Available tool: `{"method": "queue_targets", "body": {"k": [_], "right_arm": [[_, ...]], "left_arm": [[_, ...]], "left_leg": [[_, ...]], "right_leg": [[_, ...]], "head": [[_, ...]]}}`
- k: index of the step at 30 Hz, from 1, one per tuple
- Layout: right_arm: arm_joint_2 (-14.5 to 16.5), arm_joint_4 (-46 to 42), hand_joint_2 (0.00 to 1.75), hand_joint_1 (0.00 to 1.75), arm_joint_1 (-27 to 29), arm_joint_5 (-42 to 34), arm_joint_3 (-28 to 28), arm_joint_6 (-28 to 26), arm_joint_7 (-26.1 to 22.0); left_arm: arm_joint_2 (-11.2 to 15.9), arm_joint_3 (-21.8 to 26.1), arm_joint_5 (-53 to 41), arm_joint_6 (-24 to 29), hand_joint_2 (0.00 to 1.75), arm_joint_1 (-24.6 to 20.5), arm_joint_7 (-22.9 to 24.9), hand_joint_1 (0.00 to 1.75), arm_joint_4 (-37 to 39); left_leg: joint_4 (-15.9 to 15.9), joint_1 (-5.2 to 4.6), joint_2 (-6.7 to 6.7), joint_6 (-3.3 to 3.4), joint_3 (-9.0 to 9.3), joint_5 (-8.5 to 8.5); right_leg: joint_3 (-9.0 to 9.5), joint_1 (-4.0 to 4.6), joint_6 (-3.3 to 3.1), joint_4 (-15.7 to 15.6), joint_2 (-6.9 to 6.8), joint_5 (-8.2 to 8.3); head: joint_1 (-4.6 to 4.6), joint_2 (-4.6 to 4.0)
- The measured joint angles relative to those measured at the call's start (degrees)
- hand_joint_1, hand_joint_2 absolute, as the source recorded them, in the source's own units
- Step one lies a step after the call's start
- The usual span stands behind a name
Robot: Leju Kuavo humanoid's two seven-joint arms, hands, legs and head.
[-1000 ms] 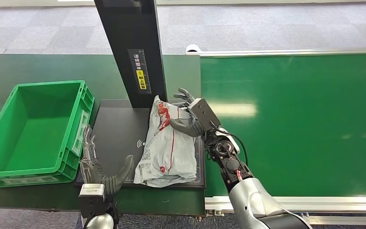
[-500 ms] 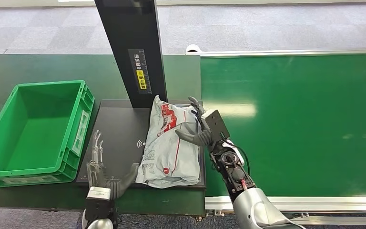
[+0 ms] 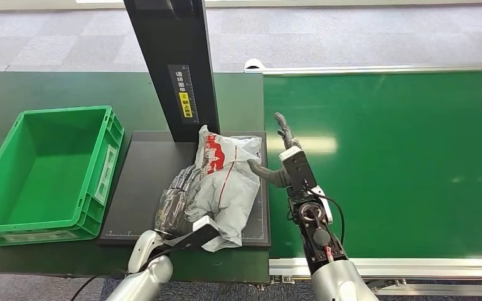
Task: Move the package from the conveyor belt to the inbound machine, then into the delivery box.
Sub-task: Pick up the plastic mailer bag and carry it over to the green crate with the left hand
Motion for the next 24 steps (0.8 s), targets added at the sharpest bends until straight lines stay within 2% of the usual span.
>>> {"method": "queue_targets", "body": {"k": [1, 5, 15, 18, 21, 24], "right_arm": [[-0.59, -0.76, 1.75, 0.00, 0.47, -0.16, -0.14, -0.82, -0.23], [-2.72, -4.25, 1.75, 0.00, 3.17, -1.12, -1.17, -2.02, -1.05], [-5.71, -11.76, 1.75, 0.00, 9.16, -2.69, -4.51, -2.83, -1.33], [-6.16, -13.06, 1.75, 0.00, 10.26, -3.14, -5.36, -3.10, -1.50], [-6.65, -14.34, 1.75, 0.00, 11.72, -3.88, -6.56, -3.39, -1.80], [-7.20, -14.74, 1.75, 0.00, 13.08, -4.50, -8.13, -3.41, -2.23]], "left_arm": [[0.04, 1.09, 0.14, -0.25, 1.75, -1.05, -0.37, 0.04, 1.76], [0.00, 3.79, 0.18, -1.15, 1.75, -4.05, -1.49, 1.73, 6.57], [-0.13, 6.53, 3.02, -2.79, 1.75, -5.91, -6.42, 1.75, 10.41], [-0.19, 7.23, 6.02, -2.47, 1.75, -5.85, -9.80, 1.75, 10.01], [0.12, 7.47, 13.32, -2.47, 1.75, -4.42, -12.14, 1.75, 5.72], [1.52, 7.04, 22.08, -3.15, 1.75, -1.59, -12.51, 1.75, -3.27]], "left_leg": [[0.00, 0.00, 0.00, 0.00, 0.01, 0.00], [0.01, -0.03, -0.04, 0.00, 0.00, -0.01], [0.01, -0.01, -0.01, 0.00, 0.01, -0.02], [0.01, -0.01, -0.01, 0.00, 0.00, -0.02], [0.01, -0.01, 0.01, 0.00, -0.04, -0.03], [0.00, -0.01, 0.06, -0.01, -0.08, -0.04]], "right_leg": [[0.01, 0.00, 0.00, 0.00, 0.01, 0.00], [0.03, -0.03, 0.00, 0.00, -0.01, 0.00], [0.02, -0.01, 0.00, -0.01, 0.00, 0.00], [0.01, -0.01, 0.00, -0.01, 0.01, 0.00], [-0.02, -0.01, 0.00, 0.00, 0.01, 0.00], [-0.08, -0.01, 0.00, 0.00, 0.04, 0.00]], "head": [[-0.01, 0.01], [0.01, 0.01], [0.01, 0.01], [0.01, 0.01], [0.01, 0.00], [0.01, 0.01]]}}
